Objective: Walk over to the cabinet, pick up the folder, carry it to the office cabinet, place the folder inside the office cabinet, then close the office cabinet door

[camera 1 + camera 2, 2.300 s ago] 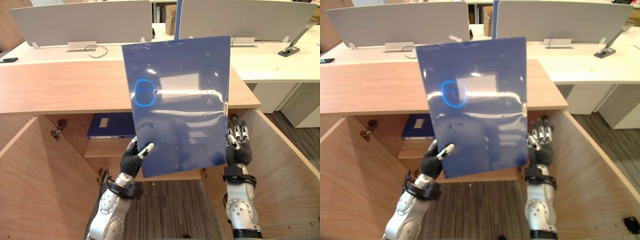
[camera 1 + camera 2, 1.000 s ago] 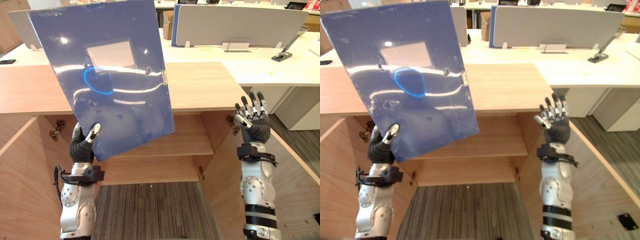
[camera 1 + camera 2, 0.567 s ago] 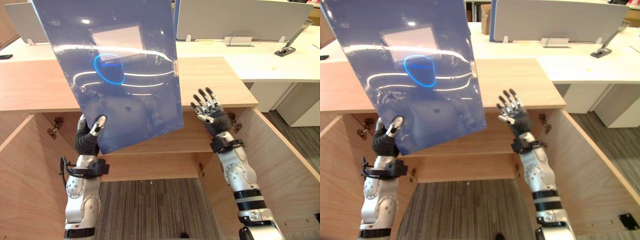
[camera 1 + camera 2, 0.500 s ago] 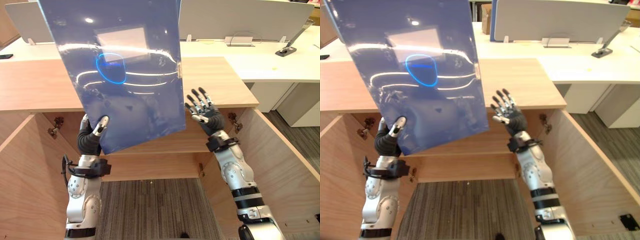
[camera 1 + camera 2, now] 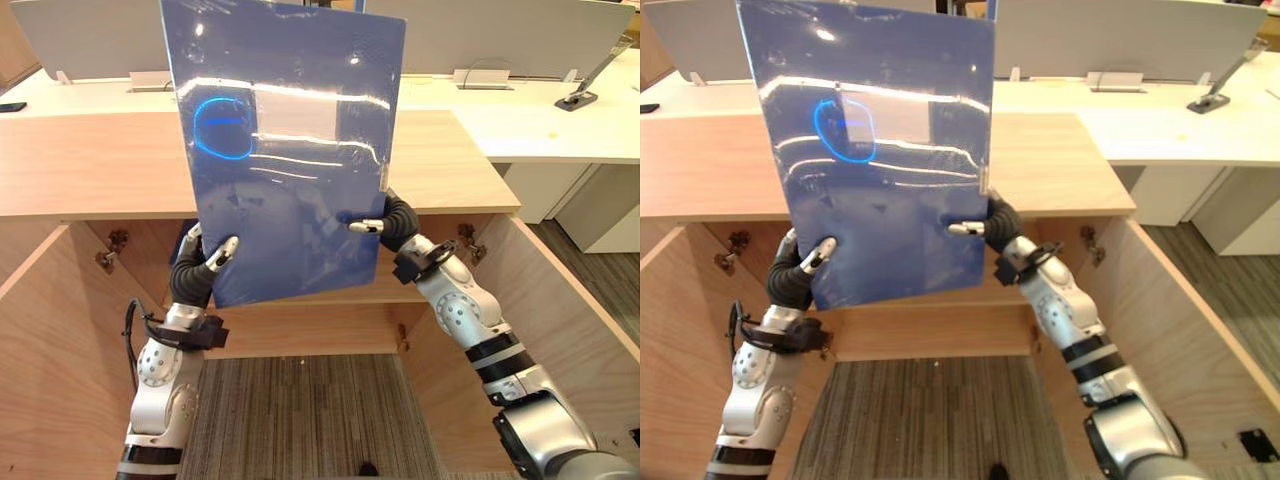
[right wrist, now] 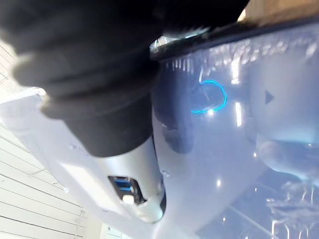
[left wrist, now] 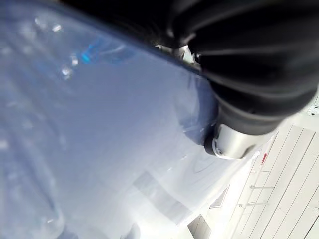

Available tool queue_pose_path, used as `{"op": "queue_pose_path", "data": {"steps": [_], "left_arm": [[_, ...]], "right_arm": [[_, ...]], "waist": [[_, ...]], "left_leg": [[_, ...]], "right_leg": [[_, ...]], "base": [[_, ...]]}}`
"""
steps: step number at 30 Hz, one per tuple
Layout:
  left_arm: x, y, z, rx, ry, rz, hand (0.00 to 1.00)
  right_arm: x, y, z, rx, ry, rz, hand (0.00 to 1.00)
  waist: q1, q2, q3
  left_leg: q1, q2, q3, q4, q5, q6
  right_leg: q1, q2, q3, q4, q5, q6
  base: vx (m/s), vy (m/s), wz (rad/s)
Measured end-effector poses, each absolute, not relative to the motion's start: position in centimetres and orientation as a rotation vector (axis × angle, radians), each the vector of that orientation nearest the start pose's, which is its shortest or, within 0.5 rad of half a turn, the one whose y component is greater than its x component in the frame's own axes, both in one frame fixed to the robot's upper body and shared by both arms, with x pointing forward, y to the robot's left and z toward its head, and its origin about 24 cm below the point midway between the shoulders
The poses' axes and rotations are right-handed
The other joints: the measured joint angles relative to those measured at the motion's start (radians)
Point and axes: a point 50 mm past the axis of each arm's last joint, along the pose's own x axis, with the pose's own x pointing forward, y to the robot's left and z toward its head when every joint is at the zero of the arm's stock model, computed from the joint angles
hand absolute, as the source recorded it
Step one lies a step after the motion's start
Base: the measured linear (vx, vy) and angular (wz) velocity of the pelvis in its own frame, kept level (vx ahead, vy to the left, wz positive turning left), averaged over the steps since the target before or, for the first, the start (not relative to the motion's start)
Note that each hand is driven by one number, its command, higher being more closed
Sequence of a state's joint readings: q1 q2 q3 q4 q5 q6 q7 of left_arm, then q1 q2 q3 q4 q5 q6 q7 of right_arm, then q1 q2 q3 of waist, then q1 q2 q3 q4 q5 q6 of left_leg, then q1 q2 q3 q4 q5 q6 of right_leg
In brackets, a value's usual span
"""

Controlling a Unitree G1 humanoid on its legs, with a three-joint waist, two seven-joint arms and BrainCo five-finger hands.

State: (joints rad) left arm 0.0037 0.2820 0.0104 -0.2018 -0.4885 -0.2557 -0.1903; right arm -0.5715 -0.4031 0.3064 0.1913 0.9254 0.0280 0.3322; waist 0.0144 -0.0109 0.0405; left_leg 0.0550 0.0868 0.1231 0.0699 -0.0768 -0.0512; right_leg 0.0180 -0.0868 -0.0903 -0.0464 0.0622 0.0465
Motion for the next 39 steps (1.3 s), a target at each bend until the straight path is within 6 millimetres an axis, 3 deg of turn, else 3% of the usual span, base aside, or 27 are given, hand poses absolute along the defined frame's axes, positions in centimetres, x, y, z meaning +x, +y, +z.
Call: {"op": "queue_pose_path", "data": {"steps": [1, 2, 15, 16, 27, 35, 39], "left_arm": [[24.1, 18.7, 12.1, -0.171, -0.464, -0.227, 1.00], [24.1, 18.7, 12.1, -0.172, -0.466, -0.227, 1.00], [24.0, 18.5, 12.1, -0.158, -0.490, -0.229, 1.00], [24.0, 18.6, 12.0, -0.156, -0.489, -0.229, 0.00], [24.6, 18.9, 9.3, -0.123, -0.335, -0.244, 0.00], [23.6, 17.0, 1.5, -0.366, 0.038, -0.392, 0.00], [22.5, 15.5, -1.2, -0.483, 0.127, -0.353, 0.00]], "right_arm": [[33.1, -11.4, 15.6, 0.369, -0.208, 0.744, 0.00], [33.1, -11.5, 15.9, 0.361, -0.214, 0.752, 1.00], [33.2, -11.0, 17.1, 0.294, -0.192, 0.824, 1.00], [33.3, -11.0, 17.2, 0.290, -0.192, 0.826, 1.00], [33.1, -11.0, 16.3, 0.147, -0.126, 0.854, 1.00], [32.7, -11.6, 15.1, -0.085, -0.049, 0.864, 1.00], [31.5, -10.8, 18.0, -0.242, -0.207, 0.906, 1.00]], "waist": [[0.000, 0.000, 0.000], [0.000, 0.000, 0.000], [0.011, 0.000, 0.000], [0.011, 0.000, 0.000], [0.011, 0.001, -0.002], [0.004, 0.000, -0.003], [-0.002, 0.000, -0.004]], "left_leg": [[0.000, 0.000, 0.001, 0.000, 0.000, 0.000], [0.000, 0.000, 0.003, 0.000, 0.000, 0.000], [-0.004, 0.000, 0.008, 0.005, 0.000, -0.001], [-0.005, 0.000, 0.008, 0.006, 0.000, -0.001], [-0.021, 0.011, 0.002, 0.024, 0.000, -0.005], [-0.030, 0.013, 0.000, 0.023, 0.001, -0.007], [-0.036, 0.013, -0.002, 0.021, 0.002, -0.007]], "right_leg": [[-0.001, 0.000, 0.001, 0.000, 0.002, 0.000], [-0.001, 0.000, 0.003, 0.000, 0.003, 0.000], [-0.002, 0.000, 0.009, -0.011, 0.011, -0.001], [-0.001, 0.000, 0.009, -0.015, 0.014, -0.003], [0.003, 0.012, 0.009, -0.036, 0.031, -0.011], [-0.006, 0.015, 0.009, -0.036, 0.032, -0.012], [-0.014, 0.016, 0.010, -0.036, 0.032, -0.011]], "base": [[0.00, 0.000, -0.04], [-0.01, 0.004, -0.04], [-0.01, 0.004, -0.01], [0.00, 0.000, 0.00], [-0.02, 0.001, 0.00], [0.00, 0.000, 0.00], [0.00, 0.000, 0.00]]}}
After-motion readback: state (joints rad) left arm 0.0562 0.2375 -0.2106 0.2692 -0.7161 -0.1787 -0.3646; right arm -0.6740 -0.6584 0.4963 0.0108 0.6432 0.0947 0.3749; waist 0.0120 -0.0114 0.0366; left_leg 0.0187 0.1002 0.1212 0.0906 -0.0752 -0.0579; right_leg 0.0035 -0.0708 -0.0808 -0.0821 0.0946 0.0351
